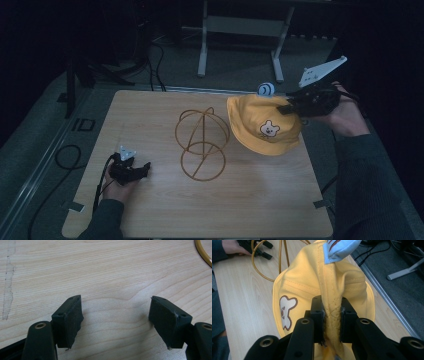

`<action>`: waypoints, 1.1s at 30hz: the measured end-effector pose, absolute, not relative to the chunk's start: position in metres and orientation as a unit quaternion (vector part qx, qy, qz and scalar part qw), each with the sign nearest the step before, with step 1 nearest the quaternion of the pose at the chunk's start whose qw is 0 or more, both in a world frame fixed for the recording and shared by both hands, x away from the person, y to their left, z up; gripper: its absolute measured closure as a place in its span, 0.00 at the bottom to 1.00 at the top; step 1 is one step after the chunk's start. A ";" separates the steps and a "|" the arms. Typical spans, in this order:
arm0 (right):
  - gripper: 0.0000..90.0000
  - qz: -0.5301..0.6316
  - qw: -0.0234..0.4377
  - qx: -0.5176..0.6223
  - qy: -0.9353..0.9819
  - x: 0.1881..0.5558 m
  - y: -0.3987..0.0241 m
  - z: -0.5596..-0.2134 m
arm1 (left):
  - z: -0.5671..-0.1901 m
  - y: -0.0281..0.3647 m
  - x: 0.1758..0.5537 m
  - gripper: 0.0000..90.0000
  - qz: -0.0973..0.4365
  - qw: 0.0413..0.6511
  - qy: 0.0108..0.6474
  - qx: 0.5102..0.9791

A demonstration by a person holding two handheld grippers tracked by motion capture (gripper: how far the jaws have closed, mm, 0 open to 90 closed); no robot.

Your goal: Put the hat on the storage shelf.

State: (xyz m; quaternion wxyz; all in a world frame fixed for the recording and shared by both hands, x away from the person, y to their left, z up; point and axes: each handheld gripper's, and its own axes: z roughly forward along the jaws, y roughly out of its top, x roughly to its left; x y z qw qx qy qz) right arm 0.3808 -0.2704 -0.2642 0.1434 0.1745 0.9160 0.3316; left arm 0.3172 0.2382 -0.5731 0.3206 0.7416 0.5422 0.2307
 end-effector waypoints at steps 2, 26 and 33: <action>0.86 0.333 0.143 0.174 0.916 0.381 -0.270 -0.263 | -0.573 0.238 0.317 0.30 0.231 0.321 0.542 0.742; 0.87 0.350 0.136 0.155 0.914 0.388 -0.244 -0.250 | -0.573 0.238 0.317 0.30 0.231 0.320 0.542 0.742; 0.87 0.354 0.134 0.148 0.914 0.390 -0.237 -0.247 | -0.573 0.238 0.317 0.30 0.231 0.321 0.542 0.742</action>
